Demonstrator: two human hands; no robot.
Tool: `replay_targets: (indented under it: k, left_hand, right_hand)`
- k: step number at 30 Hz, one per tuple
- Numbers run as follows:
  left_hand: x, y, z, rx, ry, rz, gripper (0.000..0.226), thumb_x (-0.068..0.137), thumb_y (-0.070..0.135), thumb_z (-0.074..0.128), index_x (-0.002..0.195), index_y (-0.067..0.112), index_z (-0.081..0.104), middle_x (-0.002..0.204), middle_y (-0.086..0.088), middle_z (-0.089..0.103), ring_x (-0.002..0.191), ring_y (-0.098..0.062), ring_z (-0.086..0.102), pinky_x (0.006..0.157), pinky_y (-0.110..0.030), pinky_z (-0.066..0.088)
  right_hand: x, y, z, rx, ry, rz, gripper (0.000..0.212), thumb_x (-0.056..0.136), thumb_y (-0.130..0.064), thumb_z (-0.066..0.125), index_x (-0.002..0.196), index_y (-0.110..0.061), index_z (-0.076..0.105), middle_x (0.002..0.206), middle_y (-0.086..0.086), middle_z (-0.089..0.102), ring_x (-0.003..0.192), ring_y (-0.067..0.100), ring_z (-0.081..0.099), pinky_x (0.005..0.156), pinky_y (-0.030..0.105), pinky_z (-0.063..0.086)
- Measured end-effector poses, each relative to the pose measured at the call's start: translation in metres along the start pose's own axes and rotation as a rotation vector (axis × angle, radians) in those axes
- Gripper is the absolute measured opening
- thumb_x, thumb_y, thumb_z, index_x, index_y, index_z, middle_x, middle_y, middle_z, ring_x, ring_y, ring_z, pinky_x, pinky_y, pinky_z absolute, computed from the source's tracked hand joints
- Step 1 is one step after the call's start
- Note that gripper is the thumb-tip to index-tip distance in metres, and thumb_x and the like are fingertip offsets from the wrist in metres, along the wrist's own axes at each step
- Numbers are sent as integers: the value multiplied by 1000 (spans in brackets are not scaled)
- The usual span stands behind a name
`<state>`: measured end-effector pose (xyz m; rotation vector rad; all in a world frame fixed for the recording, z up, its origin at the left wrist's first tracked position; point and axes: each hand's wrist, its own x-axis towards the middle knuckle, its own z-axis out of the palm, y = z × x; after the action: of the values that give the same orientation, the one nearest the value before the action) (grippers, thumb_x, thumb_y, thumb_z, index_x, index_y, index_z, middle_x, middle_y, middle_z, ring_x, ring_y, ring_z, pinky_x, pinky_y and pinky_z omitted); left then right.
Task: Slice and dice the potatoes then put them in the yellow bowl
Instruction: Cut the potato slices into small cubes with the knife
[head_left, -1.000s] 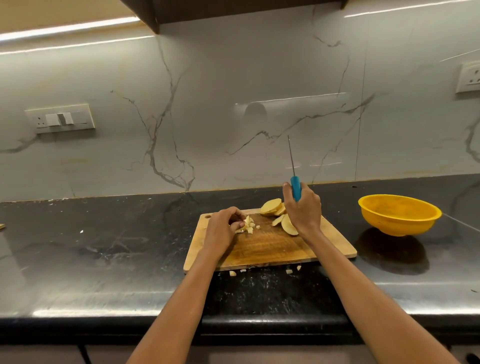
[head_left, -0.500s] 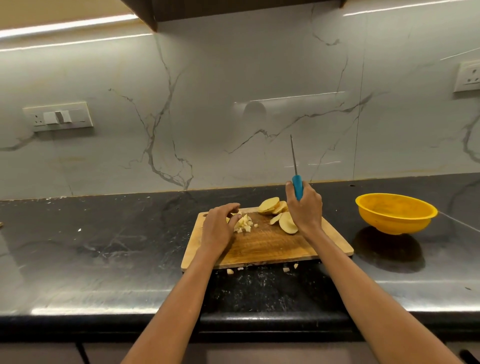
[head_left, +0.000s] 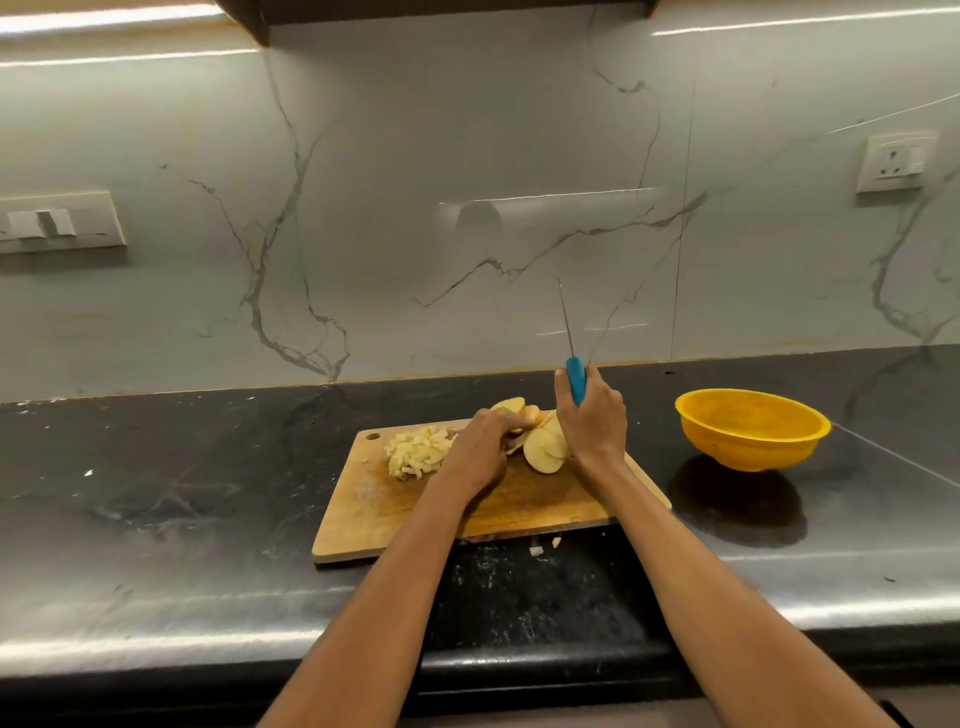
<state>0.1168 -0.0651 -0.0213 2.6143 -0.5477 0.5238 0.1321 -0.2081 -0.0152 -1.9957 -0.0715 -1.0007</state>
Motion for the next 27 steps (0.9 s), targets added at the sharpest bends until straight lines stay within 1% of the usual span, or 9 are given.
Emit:
replay_targets:
  k: [2,5,7,10,14,17,20,23,27]
  left_hand:
    - [3,-1,1,71,-48,21,47,91,2,50,132,24,52,129,-4,51,119,-21,44,96,-32,40]
    - [3,-4,1,121,-50,16,40,92,9,54,130,21,53,124,-7,50,113,-22,44,92,-32,40]
    - [2,-5,-1,38,-22,-32,32,90,8,57,120,17,56,118,-7,55,107,-20,51,90,-31,45]
    - [-3,-5,-9,-104,30,-112,21,91,5,54,109,14,55,107,-7,63,92,-15,59,83,-28,50]
    - [-18,-9,-20,-287,154,-204,22,88,4,59,108,13,61,108,-5,63,97,-14,60,87,-29,52]
    - [-33,-9,-22,-351,156,-237,22,85,5,63,106,13,64,106,-5,65,93,-13,61,85,-30,54]
    - [-50,-3,-20,-334,171,-239,22,83,9,67,105,14,65,104,-3,67,89,-11,63,84,-26,53]
    - [-63,3,-20,-205,227,-214,27,85,16,66,112,17,65,107,1,66,89,-7,61,84,-21,50]
    - [-73,7,-17,-69,209,-226,28,88,30,62,115,24,66,111,3,67,97,-10,60,87,-28,47]
  right_hand:
    - [1,0,0,14,11,11,37,98,-38,47,98,-3,56,72,3,52,55,8,46,50,13,31]
    - [1,-2,0,-2,1,-6,37,98,-39,47,98,-3,56,72,3,52,53,6,44,50,12,31]
    - [-1,-4,-1,-22,-15,-20,37,97,-38,47,99,-3,56,73,3,52,54,6,44,50,12,31]
    - [-2,-5,-2,-15,-17,-28,37,97,-39,47,100,-3,56,73,3,53,55,7,45,50,13,33]
    - [-5,-13,-6,37,-41,9,36,98,-39,44,98,-4,52,72,3,51,55,7,46,50,14,34]
    - [-11,-22,-11,119,-90,23,33,101,-35,39,96,-5,51,70,3,51,57,10,49,52,18,40]
    - [-28,-30,-20,212,-242,98,31,101,-38,37,84,-15,50,71,8,56,56,15,53,51,27,45]
    - [-54,-42,-36,210,-466,204,36,102,-38,35,83,-12,50,62,5,54,41,10,50,39,21,42]
    - [-80,-61,-65,89,-696,349,38,102,-40,33,87,-9,50,67,5,54,44,10,49,38,20,41]
